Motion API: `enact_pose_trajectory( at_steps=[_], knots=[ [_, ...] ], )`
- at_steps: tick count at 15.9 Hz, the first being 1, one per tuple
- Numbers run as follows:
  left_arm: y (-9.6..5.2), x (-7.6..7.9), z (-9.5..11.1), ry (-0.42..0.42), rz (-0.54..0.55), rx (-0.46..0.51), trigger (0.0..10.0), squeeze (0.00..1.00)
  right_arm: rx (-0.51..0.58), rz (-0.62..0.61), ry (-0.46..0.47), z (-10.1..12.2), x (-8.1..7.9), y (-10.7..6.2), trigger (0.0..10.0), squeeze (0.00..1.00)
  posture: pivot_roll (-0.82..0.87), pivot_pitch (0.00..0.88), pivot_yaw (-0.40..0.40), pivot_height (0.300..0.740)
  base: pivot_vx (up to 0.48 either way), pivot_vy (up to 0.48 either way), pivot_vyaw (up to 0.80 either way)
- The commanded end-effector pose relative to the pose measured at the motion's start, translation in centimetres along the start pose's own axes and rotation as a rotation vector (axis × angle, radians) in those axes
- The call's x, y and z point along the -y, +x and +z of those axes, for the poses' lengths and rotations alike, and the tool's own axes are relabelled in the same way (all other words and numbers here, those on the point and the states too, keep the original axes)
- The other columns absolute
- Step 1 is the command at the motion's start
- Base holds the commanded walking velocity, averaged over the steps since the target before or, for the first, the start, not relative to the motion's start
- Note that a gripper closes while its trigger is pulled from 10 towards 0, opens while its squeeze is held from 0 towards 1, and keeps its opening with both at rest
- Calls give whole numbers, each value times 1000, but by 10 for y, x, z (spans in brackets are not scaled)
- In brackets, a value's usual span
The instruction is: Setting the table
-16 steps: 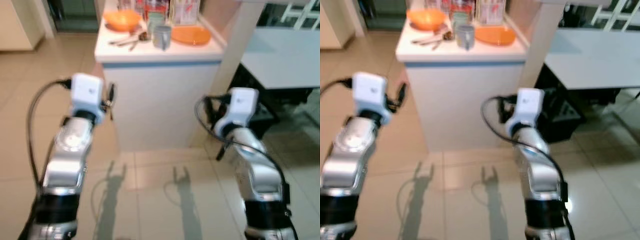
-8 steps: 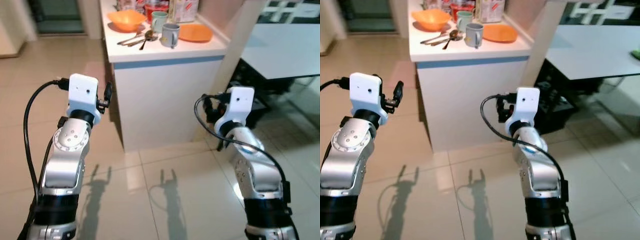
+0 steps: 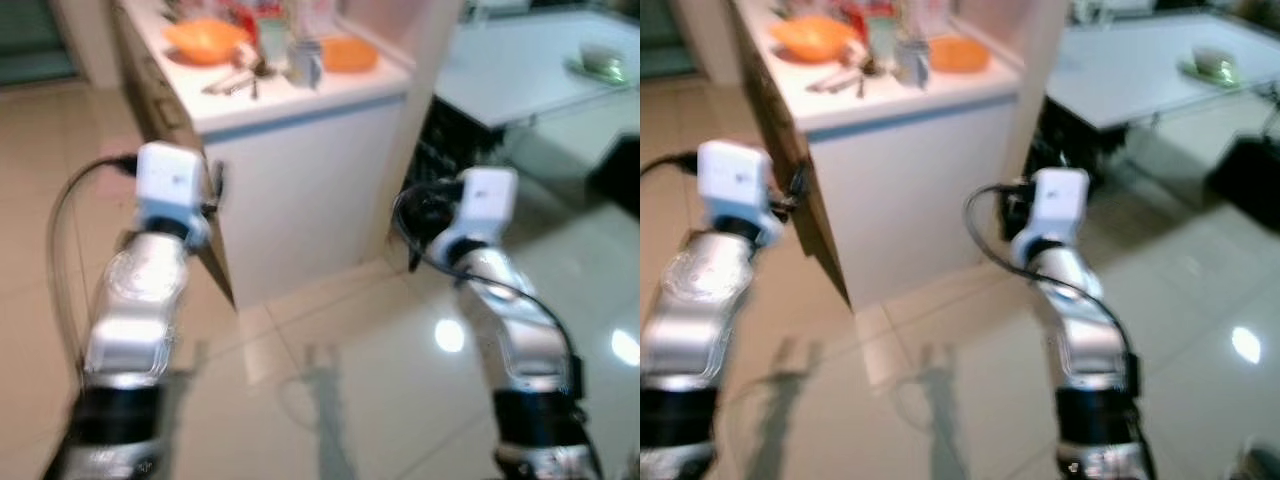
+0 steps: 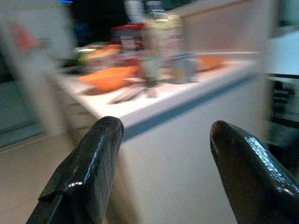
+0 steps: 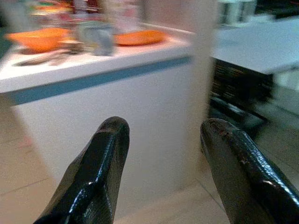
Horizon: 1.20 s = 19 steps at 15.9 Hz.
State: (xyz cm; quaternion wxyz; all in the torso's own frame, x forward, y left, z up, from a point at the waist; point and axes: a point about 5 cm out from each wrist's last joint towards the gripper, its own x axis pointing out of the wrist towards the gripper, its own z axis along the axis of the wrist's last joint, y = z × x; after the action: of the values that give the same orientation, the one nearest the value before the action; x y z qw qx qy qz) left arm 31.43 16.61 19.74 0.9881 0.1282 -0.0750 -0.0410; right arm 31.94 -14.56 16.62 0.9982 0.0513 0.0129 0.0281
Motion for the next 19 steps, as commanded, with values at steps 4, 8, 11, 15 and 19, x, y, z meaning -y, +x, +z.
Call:
enact_pose_trajectory(
  at_steps=[4, 8, 11, 15, 19],
  knots=[
    [-2, -7, -2, 10, 15, -4, 10000, 0, 16, 19, 17, 3, -7, 0, 10000, 0, 72, 0, -42, 740, 0, 423, -800],
    [-2, -2, 5, 18, 10, 44, 10000, 0, 29, 9, 3, 3, -2, 2, 10000, 0, 82, 0, -40, 740, 0, -240, -400],
    [-1, -8, 2, -24, 47, 28, 10000, 0, 45, 8, -7, 6, -4, 3, 10000, 0, 73, 0, -32, 740, 0, -134, 0],
    [1, -4, 3, 11, 38, 44, 10000, 0, 59, 0, -43, 8, 0, 5, 10000, 0, 84, 0, -32, 740, 0, 0, 0],
    [1, -12, -8, 59, 79, 6, 10000, 0, 83, 6, -99, 11, -1, 5, 10000, 0, 77, 0, -34, 740, 63, 0, 200]
  ],
)
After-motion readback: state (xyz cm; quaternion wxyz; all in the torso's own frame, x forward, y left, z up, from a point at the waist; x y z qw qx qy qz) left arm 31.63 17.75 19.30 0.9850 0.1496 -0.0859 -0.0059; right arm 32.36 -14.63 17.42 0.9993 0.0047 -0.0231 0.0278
